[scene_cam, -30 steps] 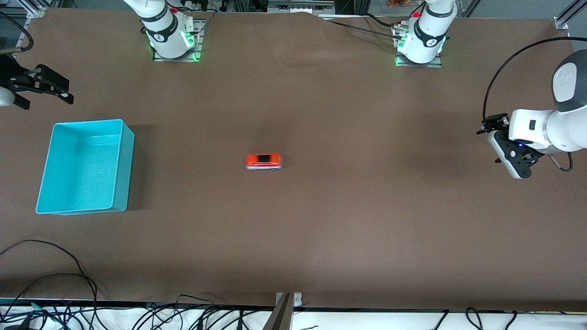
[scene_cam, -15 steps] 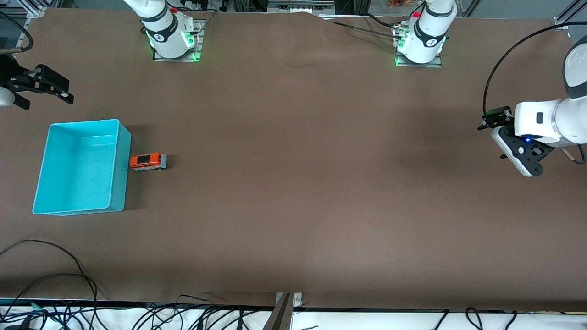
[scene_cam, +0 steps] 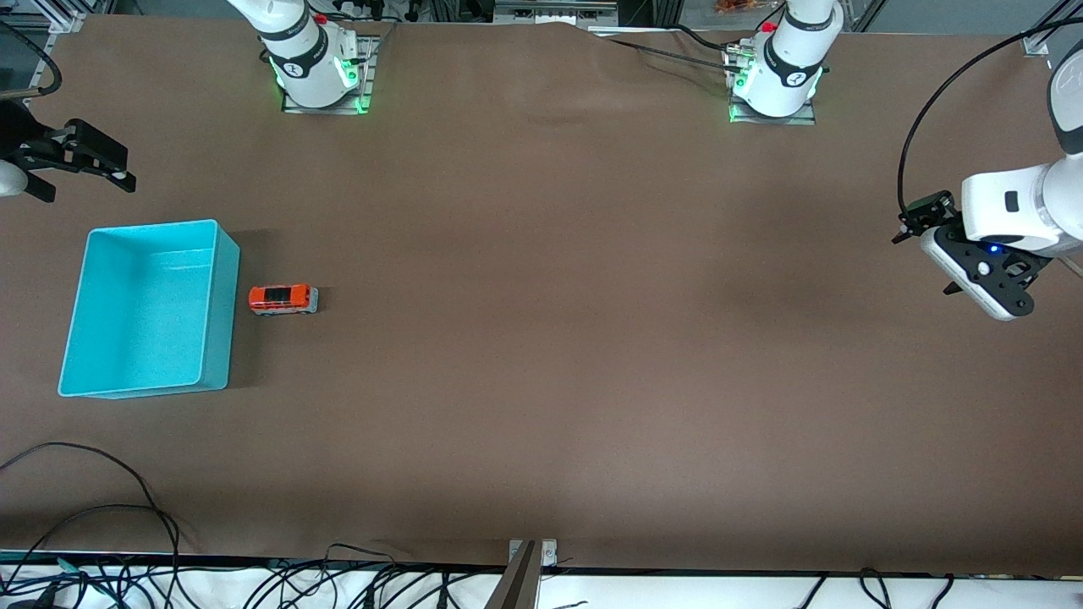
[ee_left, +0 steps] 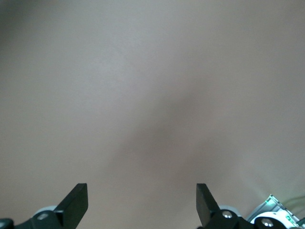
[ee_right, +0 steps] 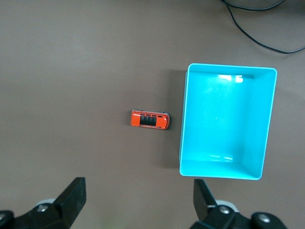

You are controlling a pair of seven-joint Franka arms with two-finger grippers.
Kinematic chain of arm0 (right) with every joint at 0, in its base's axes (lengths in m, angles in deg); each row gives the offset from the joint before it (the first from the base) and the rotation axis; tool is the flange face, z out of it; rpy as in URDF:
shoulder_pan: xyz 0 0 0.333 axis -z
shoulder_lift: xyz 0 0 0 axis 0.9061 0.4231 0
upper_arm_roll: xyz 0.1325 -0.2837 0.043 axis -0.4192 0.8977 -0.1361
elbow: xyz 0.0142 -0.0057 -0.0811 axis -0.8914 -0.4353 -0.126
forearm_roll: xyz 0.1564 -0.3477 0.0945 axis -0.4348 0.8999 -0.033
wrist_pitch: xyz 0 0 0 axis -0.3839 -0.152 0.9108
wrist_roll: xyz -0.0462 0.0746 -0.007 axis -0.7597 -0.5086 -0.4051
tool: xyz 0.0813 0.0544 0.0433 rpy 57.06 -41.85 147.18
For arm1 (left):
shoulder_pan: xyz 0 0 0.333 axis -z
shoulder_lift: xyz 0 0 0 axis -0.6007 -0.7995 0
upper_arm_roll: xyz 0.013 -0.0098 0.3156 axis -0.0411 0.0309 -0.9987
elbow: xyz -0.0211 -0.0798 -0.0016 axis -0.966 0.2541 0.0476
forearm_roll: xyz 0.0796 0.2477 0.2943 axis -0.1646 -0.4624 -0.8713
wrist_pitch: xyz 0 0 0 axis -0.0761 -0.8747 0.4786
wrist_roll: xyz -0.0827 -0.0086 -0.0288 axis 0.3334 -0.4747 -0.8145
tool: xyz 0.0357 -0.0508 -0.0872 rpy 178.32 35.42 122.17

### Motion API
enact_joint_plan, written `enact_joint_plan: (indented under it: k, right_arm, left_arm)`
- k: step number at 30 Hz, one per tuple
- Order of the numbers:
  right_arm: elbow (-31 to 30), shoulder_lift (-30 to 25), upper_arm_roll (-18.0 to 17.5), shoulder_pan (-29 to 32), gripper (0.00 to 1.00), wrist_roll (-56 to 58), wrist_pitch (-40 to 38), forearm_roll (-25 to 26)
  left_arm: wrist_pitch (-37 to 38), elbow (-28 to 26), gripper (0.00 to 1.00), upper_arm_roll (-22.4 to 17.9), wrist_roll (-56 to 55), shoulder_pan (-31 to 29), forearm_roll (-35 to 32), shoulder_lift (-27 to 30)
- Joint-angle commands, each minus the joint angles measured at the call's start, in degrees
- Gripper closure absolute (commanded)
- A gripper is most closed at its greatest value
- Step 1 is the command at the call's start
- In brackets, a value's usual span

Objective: Wind up bus and store in blue box

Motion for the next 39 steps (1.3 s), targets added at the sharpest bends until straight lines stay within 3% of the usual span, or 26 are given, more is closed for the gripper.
enact_joint_plan:
  k: [1,13,20,28,39]
  right_arm:
    - [0.7,0.2,-0.1,0.0,0.0,-0.8,-0.1,-1.0]
    - [0.7,0.6,-0.1,0.0,0.0,-0.9,-0.1,-0.3]
    - [0.7,0.6,0.0,0.0,0.0,-1.6,-0.1,-0.3]
    - [0.2,0.7,0.0,0.1,0.0,-1.1,-0.8,-0.7]
    - [0.0,1.4,0.0,0.1,0.0,-2.0,-0.8,-0.9]
  left_arm:
    - [-0.6,-0.6,0.0,-5.1,-4.8,5.2,0.8,2.9]
    - [-0.6,-6.5,0.0,-7.1,-26.6,9.8,1.3,10.7]
    - [-0.8,-9.1,0.0,-14.3,-27.5,14.7,5.2,13.7]
    - [-4.2,-11.5,0.0,-14.6,-29.7,14.7,5.3,16.0]
    - [-1.5,-9.4,0.0,-14.6,-34.0,14.8,3.2,15.3]
